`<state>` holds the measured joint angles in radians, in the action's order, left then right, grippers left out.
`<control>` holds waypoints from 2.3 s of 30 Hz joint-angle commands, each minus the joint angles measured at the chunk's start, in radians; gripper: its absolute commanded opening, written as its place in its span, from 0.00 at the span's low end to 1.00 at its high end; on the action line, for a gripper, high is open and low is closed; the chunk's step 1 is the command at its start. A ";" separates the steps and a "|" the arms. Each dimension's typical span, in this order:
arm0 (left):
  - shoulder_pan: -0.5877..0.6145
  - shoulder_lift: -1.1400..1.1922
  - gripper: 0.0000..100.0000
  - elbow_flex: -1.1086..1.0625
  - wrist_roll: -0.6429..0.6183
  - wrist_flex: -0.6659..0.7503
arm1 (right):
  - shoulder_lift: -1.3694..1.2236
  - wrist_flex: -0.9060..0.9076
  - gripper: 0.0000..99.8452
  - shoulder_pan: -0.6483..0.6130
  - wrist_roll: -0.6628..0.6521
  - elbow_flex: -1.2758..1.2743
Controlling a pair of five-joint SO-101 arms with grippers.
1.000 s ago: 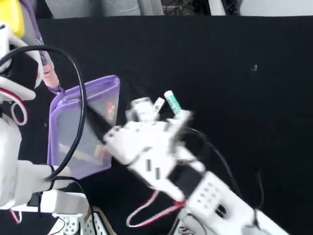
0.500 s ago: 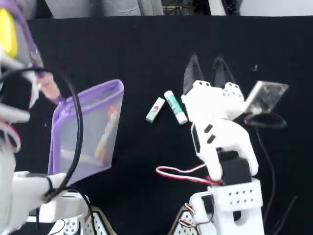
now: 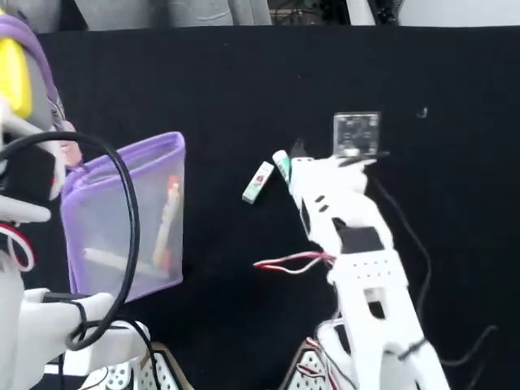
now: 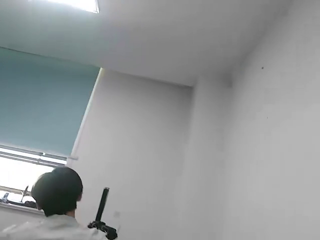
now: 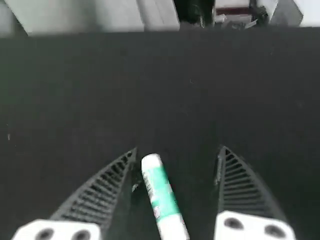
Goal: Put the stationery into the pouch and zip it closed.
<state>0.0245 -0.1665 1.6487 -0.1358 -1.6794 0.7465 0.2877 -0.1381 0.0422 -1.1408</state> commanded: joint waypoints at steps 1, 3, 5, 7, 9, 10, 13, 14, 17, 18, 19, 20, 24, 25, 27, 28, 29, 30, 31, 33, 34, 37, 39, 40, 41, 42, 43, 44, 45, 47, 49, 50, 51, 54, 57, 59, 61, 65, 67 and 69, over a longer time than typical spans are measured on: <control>-0.065 0.048 0.03 0.013 -0.002 -0.041 | -0.157 -0.084 0.23 -0.057 -0.084 0.025; -0.073 0.078 0.03 0.013 -0.005 -0.063 | -0.245 -0.074 0.23 -0.080 -0.126 0.071; -0.076 0.100 0.03 0.013 -0.006 -0.064 | -0.317 -0.046 0.23 -0.075 -0.147 0.127; -0.077 0.110 0.03 0.013 -0.006 -0.064 | -0.374 -0.035 0.23 -0.052 -0.152 0.168; -0.077 0.110 0.03 0.013 -0.006 -0.069 | -0.417 -0.040 0.23 -0.035 -0.152 0.189; -0.077 0.110 0.03 0.013 -0.006 -0.078 | -0.435 -0.043 0.23 -0.032 -0.153 0.199; -0.079 0.110 0.03 0.013 -0.006 -0.080 | -0.478 -0.037 0.23 -0.029 -0.155 0.240; -0.079 0.114 0.03 0.013 -0.006 -0.080 | -0.489 -0.037 0.23 -0.031 -0.160 0.249; -0.079 0.120 0.03 0.013 -0.006 -0.080 | -0.524 -0.037 0.23 -0.032 -0.213 0.262; -0.079 0.120 0.03 0.013 -0.006 -0.080 | -0.536 -0.037 0.23 -0.034 -0.227 0.263; -0.079 0.120 0.03 0.013 -0.008 -0.080 | -0.547 -0.034 0.23 -0.034 -0.233 0.269; -0.079 0.120 0.03 0.013 -0.008 -0.080 | -0.558 -0.018 0.23 -0.034 -0.236 0.280; -0.079 0.120 0.03 0.013 -0.008 -0.080 | -0.644 0.104 0.23 -0.034 -0.230 0.395; -0.079 0.120 0.03 0.013 -0.008 -0.080 | -0.680 0.140 0.23 -0.034 -0.235 0.435; -0.079 0.120 0.03 0.013 -0.008 -0.080 | -0.760 0.212 0.23 -0.034 -0.235 0.524; -0.079 0.120 0.03 0.013 -0.008 -0.080 | -0.803 0.245 0.23 -0.034 -0.235 0.570; -0.079 0.120 0.03 0.013 -0.008 -0.080 | -0.842 0.279 0.23 -0.032 -0.236 0.618; -0.079 0.120 0.03 0.013 -0.008 -0.080 | -0.874 0.308 0.23 -0.031 -0.236 0.656; -0.079 0.120 0.03 0.013 -0.008 -0.080 | -0.905 0.333 0.23 -0.031 -0.236 0.693; -0.079 0.120 0.03 0.013 -0.008 -0.080 | -0.951 0.373 0.23 -0.029 -0.235 0.753; -0.079 0.120 0.03 0.013 -0.008 -0.080 | -0.966 0.387 0.23 -0.029 -0.235 0.773; -0.081 0.120 0.03 0.013 -0.008 -0.080 | -0.989 0.396 0.23 -0.029 -0.236 0.802; -0.081 0.120 0.03 0.013 -0.008 -0.081 | -1.000 0.397 0.23 -0.029 -0.236 0.817; -0.081 0.120 0.03 0.013 -0.008 -0.081 | -1.007 0.400 0.23 -0.031 -0.236 0.826; -0.081 0.120 0.03 0.013 -0.008 -0.081 | -1.018 0.400 0.23 -0.032 -0.236 0.834; -0.081 0.120 0.03 0.013 -0.008 -0.081 | -1.027 0.404 0.23 -0.032 -0.236 0.843; -0.081 0.120 0.03 0.013 -0.008 -0.081 | -1.035 0.416 0.23 -0.032 -0.236 0.857; -0.081 0.120 0.03 0.013 -0.008 -0.081 | -1.046 0.437 0.23 -0.031 -0.236 0.877; -0.081 0.120 0.03 0.013 -0.008 -0.081 | -1.058 0.459 0.23 -0.031 -0.236 0.898; -0.081 0.120 0.03 0.013 -0.008 -0.081 | -1.090 0.502 0.23 -0.029 -0.236 0.944; -0.081 0.120 0.03 0.013 -0.008 -0.081 | -1.129 0.548 0.23 -0.029 -0.232 1.000; -0.081 0.120 0.03 0.013 -0.008 -0.081 | -1.148 0.571 0.23 -0.029 -0.230 1.030; -0.081 0.120 0.03 0.013 -0.008 -0.081 | -1.168 0.594 0.23 -0.028 -0.230 1.058; -0.081 0.120 0.03 0.013 -0.008 -0.081 | -1.221 0.655 0.22 -0.028 -0.230 1.135; -0.081 0.120 0.03 0.013 -0.008 -0.081 | -1.259 0.698 0.16 -0.028 -0.230 1.191; -0.081 0.120 0.03 0.013 -0.008 -0.081 | -1.274 0.717 0.08 -0.028 -0.230 1.214; -0.081 0.120 0.03 0.013 -0.009 -0.081 | -1.280 0.721 0.02 -0.028 -0.230 1.222; -0.081 0.120 0.03 0.013 -0.054 -0.081 | -1.279 0.717 0.02 -0.017 -0.236 1.219; -0.079 0.117 0.03 0.013 -0.054 -0.081 | -1.279 0.712 0.01 0.002 -0.233 1.225; -0.079 0.112 0.03 0.013 -0.055 -0.081 | -1.267 0.703 0.01 0.021 -0.230 1.241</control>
<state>-0.0445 -0.0468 1.6487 -0.1757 -1.7545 -0.5332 0.9935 -0.1442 -0.1880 0.0483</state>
